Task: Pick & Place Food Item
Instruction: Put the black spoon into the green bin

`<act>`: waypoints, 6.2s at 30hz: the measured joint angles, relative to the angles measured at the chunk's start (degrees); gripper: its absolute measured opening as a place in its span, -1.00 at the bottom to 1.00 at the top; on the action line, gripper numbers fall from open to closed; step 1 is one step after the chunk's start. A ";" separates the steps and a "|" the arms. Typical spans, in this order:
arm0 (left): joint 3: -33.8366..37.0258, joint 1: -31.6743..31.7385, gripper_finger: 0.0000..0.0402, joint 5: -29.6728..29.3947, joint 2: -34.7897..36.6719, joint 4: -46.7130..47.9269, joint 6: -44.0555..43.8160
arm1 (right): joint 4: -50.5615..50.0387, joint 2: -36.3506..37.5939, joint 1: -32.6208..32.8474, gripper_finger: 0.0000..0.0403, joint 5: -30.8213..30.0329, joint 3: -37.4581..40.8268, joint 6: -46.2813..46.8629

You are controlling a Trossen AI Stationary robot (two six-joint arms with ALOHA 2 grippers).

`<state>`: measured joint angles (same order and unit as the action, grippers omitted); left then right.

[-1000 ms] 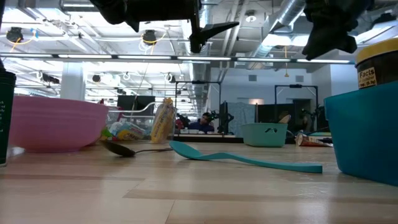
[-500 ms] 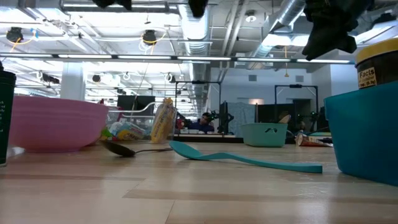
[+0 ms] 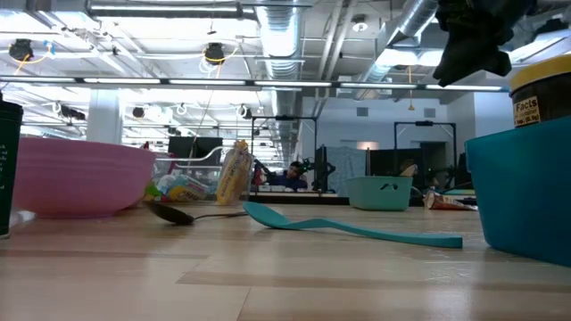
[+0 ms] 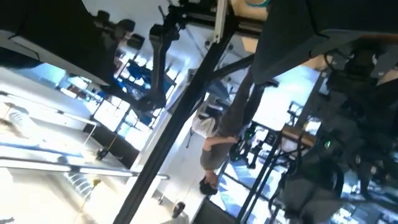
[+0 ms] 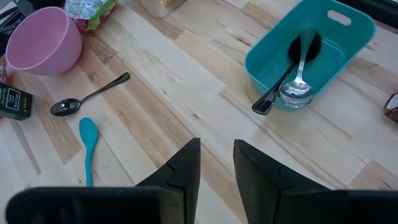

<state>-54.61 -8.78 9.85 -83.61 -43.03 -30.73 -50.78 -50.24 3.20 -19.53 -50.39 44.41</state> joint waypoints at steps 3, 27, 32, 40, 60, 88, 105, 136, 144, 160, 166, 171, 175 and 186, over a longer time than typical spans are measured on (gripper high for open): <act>0.00 0.09 0.89 -0.20 0.94 0.02 0.29 | 0.00 0.01 0.00 -0.55 0.00 0.00 -0.01; -0.02 -0.20 0.52 -26.32 7.72 26.11 -5.71 | 0.04 0.00 0.02 -0.55 -0.02 0.00 0.01; -0.04 -0.22 0.31 -27.96 7.57 35.59 -9.36 | 0.04 0.02 0.02 -0.55 -0.02 0.00 0.01; -0.02 -0.20 -0.09 -28.19 7.52 50.39 -17.84 | 0.07 0.00 0.02 -0.55 -0.04 0.00 0.01; 0.01 -0.20 -0.92 -22.27 3.56 60.20 -28.36 | 0.38 -2.61 0.01 -0.55 -0.38 0.12 -1.36; -4.43 -2.01 -1.00 -17.62 -3.48 62.59 -36.29 | 0.73 -5.25 -2.33 -0.55 -0.53 0.02 -2.89; -15.92 -2.86 -1.00 -19.74 -10.90 79.08 -40.63 | 0.68 -5.27 -3.39 -0.55 -0.61 0.00 -3.03; -20.37 -4.02 -1.00 -16.83 -19.74 90.66 -54.20 | 0.68 -5.27 -3.34 -0.55 -0.69 0.00 -3.73; -20.28 -3.74 -1.00 -14.91 -20.76 89.93 -55.70 | 0.70 -5.27 -3.37 -0.55 -0.70 0.00 -4.53; -22.46 -3.93 -1.00 -11.56 -21.64 87.98 -59.58 | 3.81 -5.27 -3.37 -0.55 -1.72 0.00 -7.44; -23.39 -3.91 -1.00 -11.91 -21.62 89.73 -59.60 | 4.63 -5.27 -3.37 -0.55 -1.73 0.00 -7.58; -23.34 -3.20 -1.00 -11.86 -23.19 91.56 -59.60 | 4.68 -5.27 -3.32 -0.55 -1.73 0.00 -8.88; -23.34 -2.58 -1.00 -11.78 -24.11 91.20 -58.41 | 4.99 -5.26 -3.32 -0.55 -1.73 0.00 -8.91; -23.34 -2.01 -1.00 -11.82 -24.22 93.18 -57.78 | 5.02 -5.25 -3.34 -0.55 -1.73 0.00 -9.06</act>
<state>-77.95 -10.79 -1.98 -107.83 50.15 -88.50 -45.76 -55.49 -0.14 -21.26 -50.39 35.35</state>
